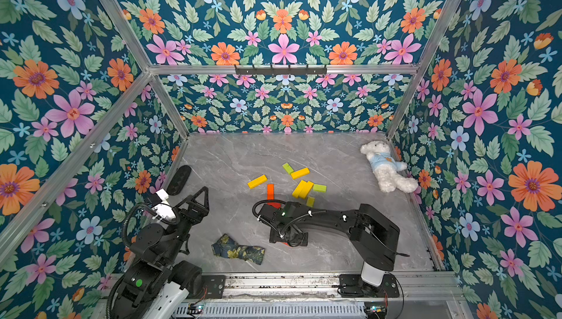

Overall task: Assemble the letter h with building blocks
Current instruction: Pick up the building block from the center of the board.

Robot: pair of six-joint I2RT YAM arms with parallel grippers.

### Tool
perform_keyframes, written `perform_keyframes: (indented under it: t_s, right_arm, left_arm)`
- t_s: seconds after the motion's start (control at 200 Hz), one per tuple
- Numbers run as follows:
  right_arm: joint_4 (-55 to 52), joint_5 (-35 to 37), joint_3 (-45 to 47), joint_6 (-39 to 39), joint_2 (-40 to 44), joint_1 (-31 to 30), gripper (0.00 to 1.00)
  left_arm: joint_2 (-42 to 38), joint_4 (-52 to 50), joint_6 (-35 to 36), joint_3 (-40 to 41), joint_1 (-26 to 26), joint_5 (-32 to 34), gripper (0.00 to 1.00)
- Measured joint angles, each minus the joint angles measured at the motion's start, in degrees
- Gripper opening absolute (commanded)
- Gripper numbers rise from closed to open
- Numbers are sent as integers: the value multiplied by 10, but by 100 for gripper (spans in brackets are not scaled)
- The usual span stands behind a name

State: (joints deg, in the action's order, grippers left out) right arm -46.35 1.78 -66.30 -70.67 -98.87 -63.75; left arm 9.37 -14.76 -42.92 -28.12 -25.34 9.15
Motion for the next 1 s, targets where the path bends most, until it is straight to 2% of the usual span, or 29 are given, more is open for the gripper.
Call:
perform_keyframes:
  t_s: [0.23,0.465,1.0]
  right_arm:
    - [13,-5,-24,-38,-48,2,86]
    - [12,-7,-24,-45,-59,9,83]
    - [27,2,-18,10,-72,13,56]
  left_arm:
    - [-10,2,0,2,0,-3,100]
    - [-20,2,0,2,0,-11,100]
    - [-18,2,0,3,0,-10,100]
